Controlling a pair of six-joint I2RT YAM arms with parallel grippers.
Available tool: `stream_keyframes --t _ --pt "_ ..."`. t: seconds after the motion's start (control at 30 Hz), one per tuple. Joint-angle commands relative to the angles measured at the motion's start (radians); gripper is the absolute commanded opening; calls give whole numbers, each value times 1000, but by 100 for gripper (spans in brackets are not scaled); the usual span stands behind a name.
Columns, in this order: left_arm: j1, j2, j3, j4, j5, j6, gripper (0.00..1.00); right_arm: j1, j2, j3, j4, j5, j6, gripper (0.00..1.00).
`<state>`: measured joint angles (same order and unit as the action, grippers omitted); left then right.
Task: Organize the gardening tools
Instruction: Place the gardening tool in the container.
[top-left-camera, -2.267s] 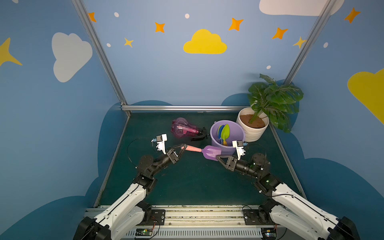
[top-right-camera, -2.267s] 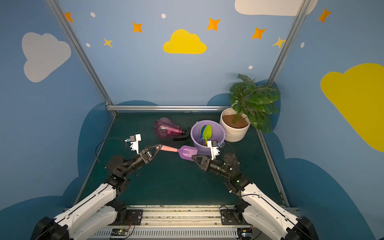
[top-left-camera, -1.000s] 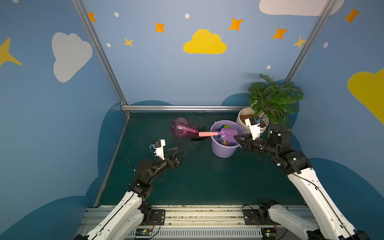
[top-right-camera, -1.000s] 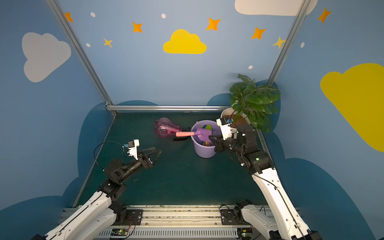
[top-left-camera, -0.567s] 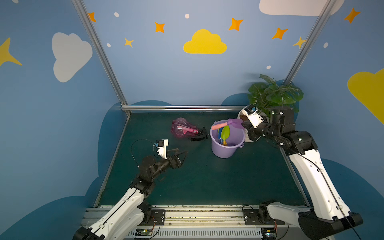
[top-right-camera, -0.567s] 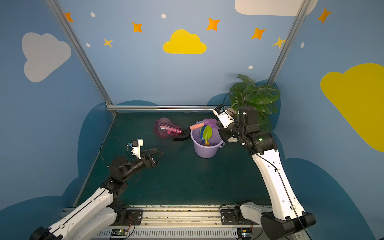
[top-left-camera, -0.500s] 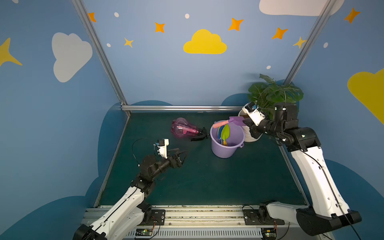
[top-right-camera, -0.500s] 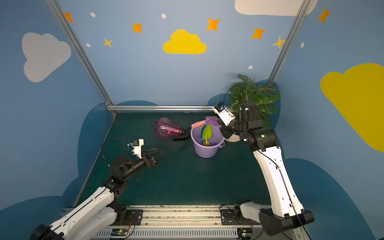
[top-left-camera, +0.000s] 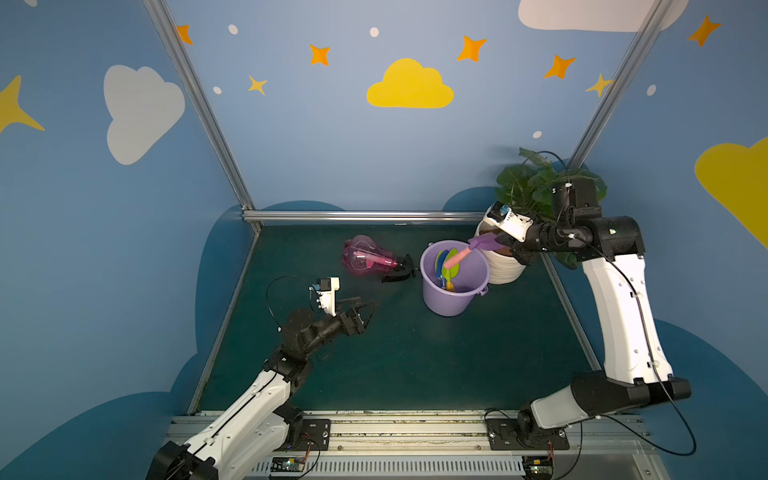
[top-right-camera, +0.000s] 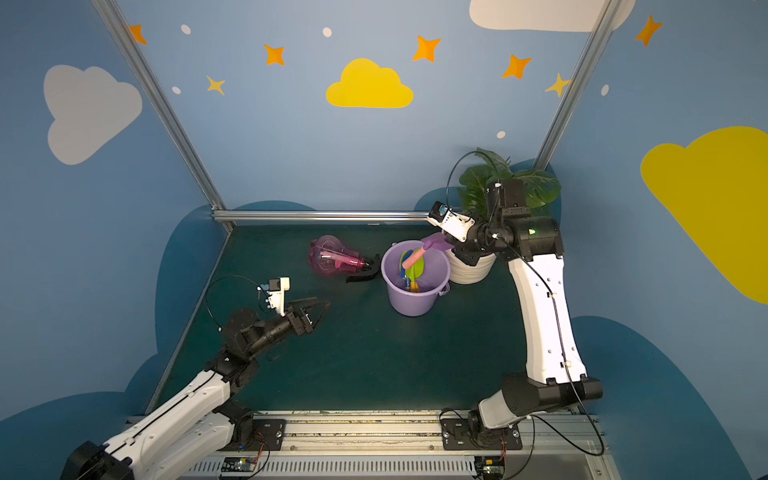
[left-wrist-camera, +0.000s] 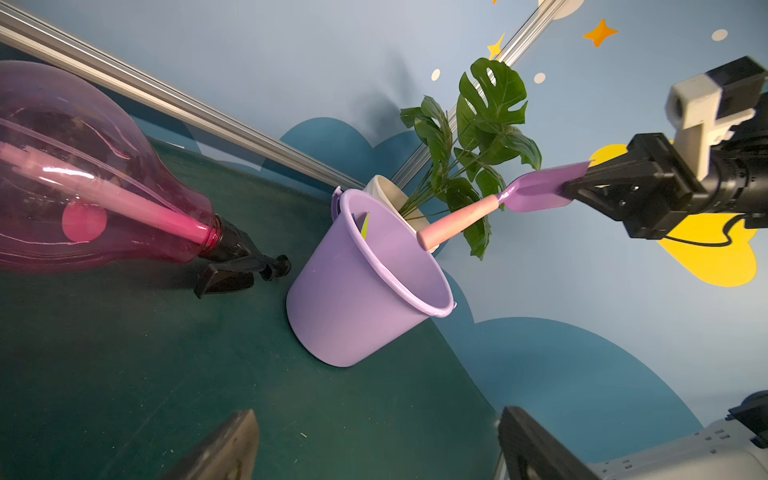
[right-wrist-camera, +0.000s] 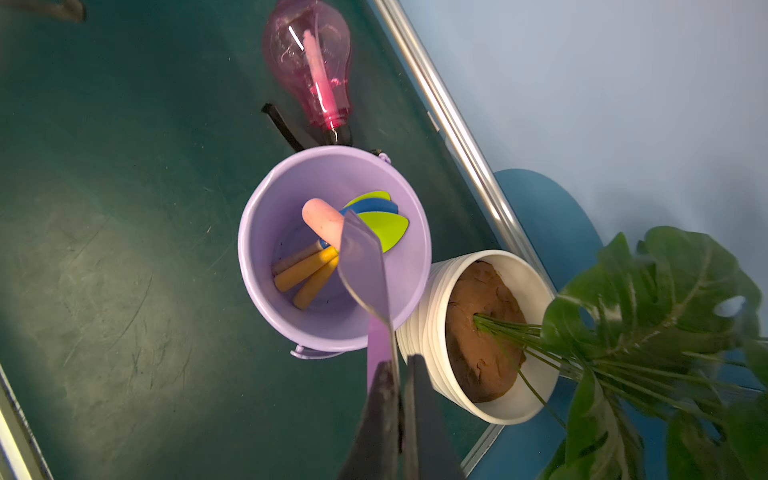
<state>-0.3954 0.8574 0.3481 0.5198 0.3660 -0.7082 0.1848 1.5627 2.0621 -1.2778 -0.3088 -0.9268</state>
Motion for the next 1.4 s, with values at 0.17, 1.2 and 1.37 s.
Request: stream_keyframes --t 0.17,1.2,1.37 --pt "3 6 10 22 10 -4 95 26 120 57 -115 63 -144 0" --pt "2 -124 -30 -81 -36 32 95 228 365 -41 30 410 -166 0" --pt "1 -136 -31 -100 -44 36 95 236 360 -57 49 440 -156 14"
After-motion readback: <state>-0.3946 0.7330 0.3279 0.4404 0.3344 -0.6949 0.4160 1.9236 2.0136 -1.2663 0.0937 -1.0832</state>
